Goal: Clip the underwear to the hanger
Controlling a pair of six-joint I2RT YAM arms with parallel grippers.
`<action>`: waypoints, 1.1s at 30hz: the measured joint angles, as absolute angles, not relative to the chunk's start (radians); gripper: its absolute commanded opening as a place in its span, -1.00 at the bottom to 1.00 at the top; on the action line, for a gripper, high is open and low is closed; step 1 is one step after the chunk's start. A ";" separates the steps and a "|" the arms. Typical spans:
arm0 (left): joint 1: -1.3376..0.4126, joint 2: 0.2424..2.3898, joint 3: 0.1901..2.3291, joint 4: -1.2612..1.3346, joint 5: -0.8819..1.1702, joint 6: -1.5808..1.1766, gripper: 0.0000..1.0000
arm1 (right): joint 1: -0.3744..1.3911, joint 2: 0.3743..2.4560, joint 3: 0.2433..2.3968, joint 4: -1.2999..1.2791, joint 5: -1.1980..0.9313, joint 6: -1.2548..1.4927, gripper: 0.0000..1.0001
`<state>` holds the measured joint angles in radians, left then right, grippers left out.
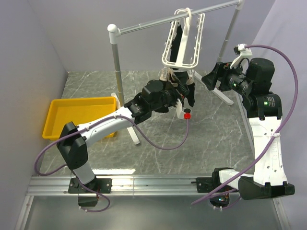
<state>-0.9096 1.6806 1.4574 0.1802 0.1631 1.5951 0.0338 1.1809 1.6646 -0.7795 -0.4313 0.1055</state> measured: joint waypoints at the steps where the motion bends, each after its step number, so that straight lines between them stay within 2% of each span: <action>1: -0.913 1.676 1.455 0.183 0.159 1.596 0.99 | 0.034 1.181 1.665 -0.780 -0.431 0.105 0.64; 11: -0.957 1.563 1.418 0.188 0.132 1.596 0.99 | 0.034 1.181 1.666 -0.780 -0.431 0.105 0.64; 21: -0.970 1.473 1.370 0.083 0.110 1.554 0.99 | 0.034 1.181 1.678 -0.789 -0.430 0.098 0.64; 33: -0.987 1.317 1.363 -0.126 0.199 1.225 0.99 | 0.034 1.180 1.684 -0.794 -0.430 0.084 0.64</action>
<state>-0.9867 1.3167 1.3632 -0.1261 0.1986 1.2255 0.0338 1.1801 1.6836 -0.7944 -0.4297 0.0837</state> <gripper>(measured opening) 0.993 0.819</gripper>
